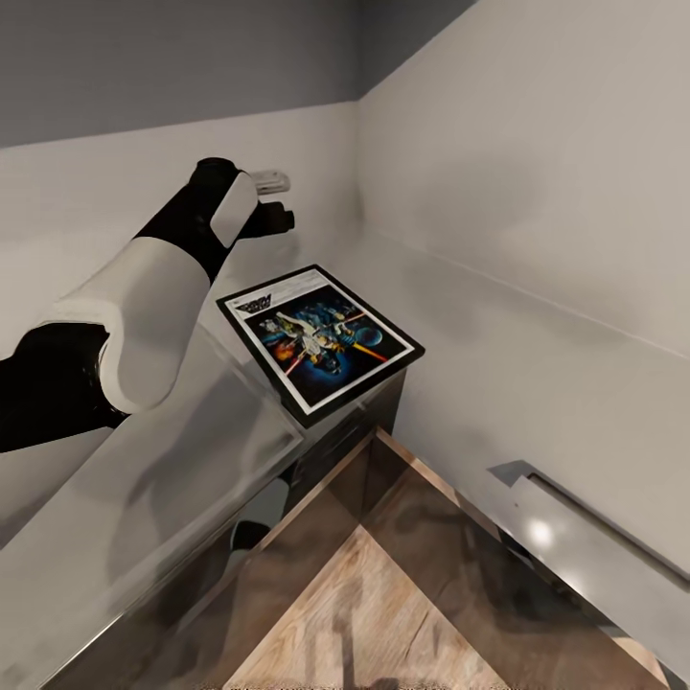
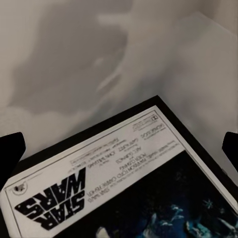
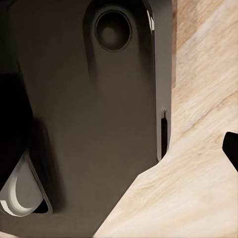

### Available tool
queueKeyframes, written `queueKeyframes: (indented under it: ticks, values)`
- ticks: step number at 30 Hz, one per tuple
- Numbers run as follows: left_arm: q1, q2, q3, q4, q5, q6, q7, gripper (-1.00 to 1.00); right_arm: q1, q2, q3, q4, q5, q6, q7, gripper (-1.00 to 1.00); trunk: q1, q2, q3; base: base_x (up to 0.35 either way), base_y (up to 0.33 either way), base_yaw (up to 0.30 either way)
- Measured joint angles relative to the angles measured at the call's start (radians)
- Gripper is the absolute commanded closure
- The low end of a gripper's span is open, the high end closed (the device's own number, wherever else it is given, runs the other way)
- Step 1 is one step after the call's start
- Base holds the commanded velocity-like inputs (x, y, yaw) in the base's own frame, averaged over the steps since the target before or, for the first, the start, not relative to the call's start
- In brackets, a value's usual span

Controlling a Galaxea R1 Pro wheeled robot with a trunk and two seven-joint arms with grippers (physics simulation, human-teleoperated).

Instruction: Pick up the poster from the kitchen countertop and hang it on one of the wall nails in the kitchen.

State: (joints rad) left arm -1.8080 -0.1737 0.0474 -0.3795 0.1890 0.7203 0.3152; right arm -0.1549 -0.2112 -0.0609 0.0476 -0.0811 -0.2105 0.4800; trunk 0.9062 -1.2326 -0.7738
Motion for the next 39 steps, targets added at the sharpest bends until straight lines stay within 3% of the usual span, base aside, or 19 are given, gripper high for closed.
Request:
queueKeyframes:
  ticks: [12,19,26,30,39]
  values:
    - [0.0,0.0,0.001,-0.007,-0.003,0.0,0.0,-1.0,0.0,-0.001,0.001,-0.001,0.001,-0.001,-0.001,-1.0,0.0,0.0,-0.019,0.0,0.0,0.0]
    - [0.0,0.0,0.002,-0.052,-0.04,-0.002,-0.001,-1.0,0.0,-0.001,0.0,0.0,0.0,-0.002,-0.002,-1.0,0.0,0.0,-0.031,0.0,0.0,0.0]
    - [0.0,0.0,0.003,-0.063,-0.048,-0.003,-0.001,-1.0,0.0,-0.002,0.0,0.0,0.004,-0.003,-0.003,-1.0,0.0,0.0,-0.042,0.0,0.0,0.0]
    - [0.0,0.029,0.006,-0.063,-0.048,-0.002,-0.001,-1.0,0.001,-0.002,0.0,0.0,0.006,-0.003,-0.003,-1.0,0.0,0.0,-0.048,0.0,0.0,0.0]
    - [0.0,0.061,0.026,-0.053,-0.046,-0.003,0.0,-1.0,0.001,-0.001,0.001,0.0,0.006,-0.004,-0.003,-1.0,0.0,0.0,-0.063,0.0,0.0,0.0]
